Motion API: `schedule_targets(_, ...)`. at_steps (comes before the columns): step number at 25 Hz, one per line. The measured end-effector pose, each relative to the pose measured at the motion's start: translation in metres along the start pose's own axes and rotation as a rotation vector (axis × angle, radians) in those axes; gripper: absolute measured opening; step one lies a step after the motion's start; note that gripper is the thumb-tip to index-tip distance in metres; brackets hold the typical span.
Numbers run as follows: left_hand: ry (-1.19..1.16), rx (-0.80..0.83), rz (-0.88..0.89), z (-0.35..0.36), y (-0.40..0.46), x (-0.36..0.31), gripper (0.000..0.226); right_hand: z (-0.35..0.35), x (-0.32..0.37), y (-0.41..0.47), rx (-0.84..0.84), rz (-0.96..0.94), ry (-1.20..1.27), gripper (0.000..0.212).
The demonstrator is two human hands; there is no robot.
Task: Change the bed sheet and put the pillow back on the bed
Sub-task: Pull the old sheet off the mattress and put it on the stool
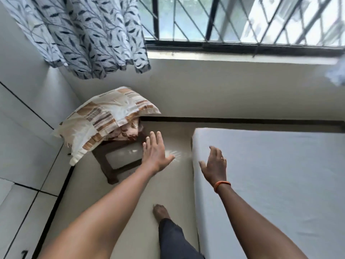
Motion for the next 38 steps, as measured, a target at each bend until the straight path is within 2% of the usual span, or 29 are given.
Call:
schedule_targets(5, -0.03, 0.111, 0.219, 0.05, -0.088, -0.127, 0.11, -0.081, -0.129, -0.101, -0.079, 0.23, 0.017, 0.069)
schedule_targets(11, -0.047, 0.189, 0.507, 0.113, -0.165, -0.298, 0.102, -0.19, -0.278, -0.203, -0.273, 0.41, 0.069, 0.068)
schedule_targets(15, -0.053, 0.25, 0.669, 0.172, -0.227, -0.43, 0.088, -0.26, -0.392, -0.266, -0.383, 0.545, 0.114, 0.061)
schedule_targets(18, -0.093, 0.259, 0.722, 0.212, -0.279, -0.533, 0.073, -0.315, -0.484, -0.305, -0.421, 0.619, 0.131, 0.059)
schedule_targets(23, -0.108, 0.288, 0.793, 0.266, -0.343, -0.671, 0.069, -0.399, -0.611, -0.353, -0.471, 0.684, 0.102, 0.058)
schedule_targets(29, -0.071, 0.312, 0.868, 0.329, -0.337, -0.826, 0.065, -0.469, -0.74, -0.345, -0.543, 0.766, 0.15, 0.057)
schedule_targets(34, -0.048, 0.358, 0.97, 0.414, -0.302, -0.973, 0.065, -0.52, -0.87, -0.288, -0.531, 0.802, 0.067, 0.058)
schedule_targets(38, -0.038, 0.461, 0.959, 0.477, -0.26, -1.092, 0.065, -0.571, -0.979, -0.232, -0.474, 0.877, -0.015, 0.055)
Point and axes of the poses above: each hand's wrist, its own y-axis towards the middle knuckle, its own z-axis out of the palm, x = y × z, the point moved 2 cm from there along y, towards the middle knuckle, and after that the axes turned 9 degrees about z, right-handed, at the moved point
